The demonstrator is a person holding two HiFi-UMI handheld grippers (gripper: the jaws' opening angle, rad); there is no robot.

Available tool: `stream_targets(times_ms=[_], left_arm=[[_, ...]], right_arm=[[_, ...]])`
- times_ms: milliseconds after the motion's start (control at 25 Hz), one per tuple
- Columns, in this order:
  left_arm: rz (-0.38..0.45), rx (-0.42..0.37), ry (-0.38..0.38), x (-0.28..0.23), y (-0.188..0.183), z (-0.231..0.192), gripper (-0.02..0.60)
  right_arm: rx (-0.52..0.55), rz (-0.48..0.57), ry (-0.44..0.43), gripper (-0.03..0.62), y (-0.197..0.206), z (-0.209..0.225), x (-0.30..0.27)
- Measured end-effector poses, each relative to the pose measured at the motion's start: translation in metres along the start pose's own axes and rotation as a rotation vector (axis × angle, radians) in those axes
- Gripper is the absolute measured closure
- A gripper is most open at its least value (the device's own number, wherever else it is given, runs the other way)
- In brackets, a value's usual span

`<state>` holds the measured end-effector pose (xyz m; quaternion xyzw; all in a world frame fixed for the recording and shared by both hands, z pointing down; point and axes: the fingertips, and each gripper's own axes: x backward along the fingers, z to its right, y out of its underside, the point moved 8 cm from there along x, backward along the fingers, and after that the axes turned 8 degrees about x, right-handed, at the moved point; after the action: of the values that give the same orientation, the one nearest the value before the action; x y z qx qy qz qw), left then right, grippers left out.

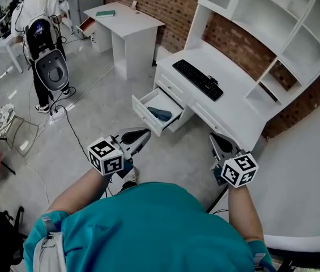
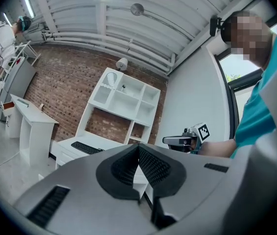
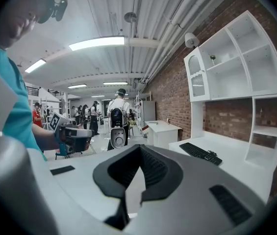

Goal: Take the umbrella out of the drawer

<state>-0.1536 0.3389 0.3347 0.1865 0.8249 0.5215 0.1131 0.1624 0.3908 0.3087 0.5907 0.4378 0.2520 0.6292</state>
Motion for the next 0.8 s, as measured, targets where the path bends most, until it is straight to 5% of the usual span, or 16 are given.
stream_targets(times_ms=[400,800], left_arm=[[-0.052,-0.037,0.070,-0.039,-0.103,-0.180,0.568],[-0.089,-0.020,0.089,-0.072,-0.139,-0.273,0.568]], right_arm=[[-0.032,0.021,0.039,0.572,-0.054,0.040,-0.170],[-0.064,0.000,0.076,0.572,-0.067,0.087,-0.255]])
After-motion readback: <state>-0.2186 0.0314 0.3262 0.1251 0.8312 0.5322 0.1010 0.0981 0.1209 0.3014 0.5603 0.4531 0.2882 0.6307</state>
